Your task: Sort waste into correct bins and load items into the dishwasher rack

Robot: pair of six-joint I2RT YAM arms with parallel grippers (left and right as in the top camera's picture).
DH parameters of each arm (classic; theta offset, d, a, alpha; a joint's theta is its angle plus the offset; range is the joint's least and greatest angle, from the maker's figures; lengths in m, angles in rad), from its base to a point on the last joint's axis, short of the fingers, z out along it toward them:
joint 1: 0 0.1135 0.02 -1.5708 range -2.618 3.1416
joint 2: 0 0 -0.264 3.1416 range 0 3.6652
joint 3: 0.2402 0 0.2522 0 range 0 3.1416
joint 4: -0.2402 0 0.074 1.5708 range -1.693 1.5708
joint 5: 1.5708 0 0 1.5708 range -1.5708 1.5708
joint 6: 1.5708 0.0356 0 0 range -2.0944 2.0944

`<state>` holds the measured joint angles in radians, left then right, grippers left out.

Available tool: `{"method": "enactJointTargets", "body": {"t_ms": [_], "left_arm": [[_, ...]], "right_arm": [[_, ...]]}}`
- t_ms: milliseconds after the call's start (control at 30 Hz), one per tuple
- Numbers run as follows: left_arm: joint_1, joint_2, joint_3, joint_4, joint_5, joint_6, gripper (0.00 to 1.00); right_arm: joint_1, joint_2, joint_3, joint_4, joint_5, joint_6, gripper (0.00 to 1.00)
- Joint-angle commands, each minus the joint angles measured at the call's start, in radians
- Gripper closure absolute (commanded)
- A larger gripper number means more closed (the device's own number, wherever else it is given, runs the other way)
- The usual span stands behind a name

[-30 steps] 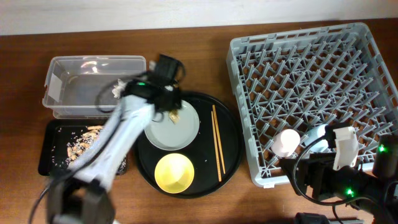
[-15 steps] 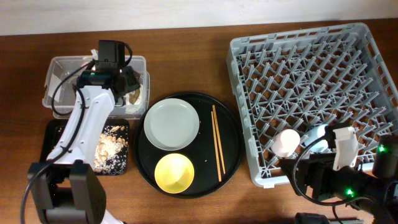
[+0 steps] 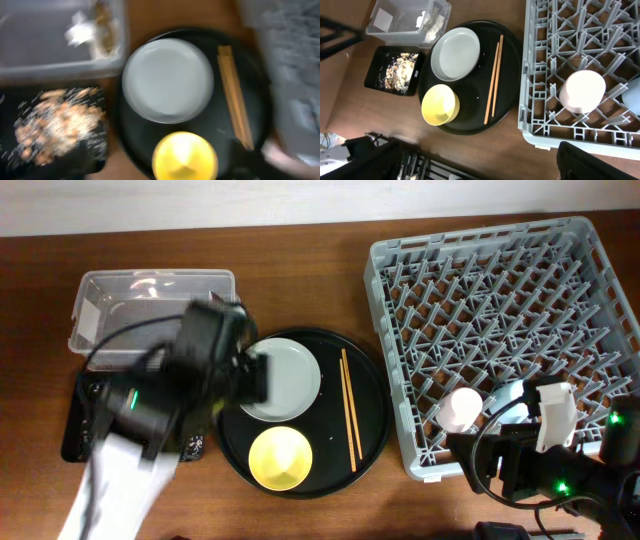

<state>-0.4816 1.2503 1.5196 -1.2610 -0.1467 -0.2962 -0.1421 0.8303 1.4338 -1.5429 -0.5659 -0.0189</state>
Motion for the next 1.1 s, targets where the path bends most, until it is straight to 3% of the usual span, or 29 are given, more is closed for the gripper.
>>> {"method": "enactJointTargets", "body": {"t_ms": [0, 267, 333, 433, 500, 567, 667, 767, 1067], "left_arm": [[-0.121, -0.131, 0.019, -0.005, 0.001, 0.014, 0.01], [-0.185, -0.280, 0.019, -0.053, 0.000, 0.015, 0.01], [-0.187, -0.303, 0.017, -0.074, -0.098, 0.033, 0.01], [-0.116, -0.356, -0.022, 0.050, -0.141, 0.101, 0.01], [-0.028, -0.403, -0.078, 0.173, -0.023, 0.225, 0.01], [0.080, -0.471, -0.172, 0.307, 0.153, 0.348, 0.01], [0.196, -0.591, -0.354, 0.468, 0.269, 0.373, 0.01], [0.258, -0.776, -0.598, 0.634, 0.281, 0.381, 0.01], [0.295, -1.180, -1.102, 0.861, 0.285, 0.383, 0.01]], "right_arm": [[0.006, 0.003, -0.001, 0.002, 0.002, 0.000, 0.01], [0.006, 0.003, -0.001, 0.002, 0.002, 0.000, 0.01], [0.006, 0.003, -0.001, 0.002, 0.002, 0.000, 0.01], [0.006, 0.003, -0.001, 0.002, 0.002, 0.000, 0.01], [0.006, 0.003, -0.001, 0.002, 0.002, 0.000, 0.01], [0.006, 0.003, -0.001, 0.002, 0.002, 0.000, 0.01], [0.006, 0.003, -0.001, 0.002, 0.002, 0.000, 0.02], [0.006, 0.003, -0.001, 0.002, 0.002, 0.000, 0.01], [0.006, 0.003, -0.001, 0.002, 0.002, 0.000, 0.01]]}}
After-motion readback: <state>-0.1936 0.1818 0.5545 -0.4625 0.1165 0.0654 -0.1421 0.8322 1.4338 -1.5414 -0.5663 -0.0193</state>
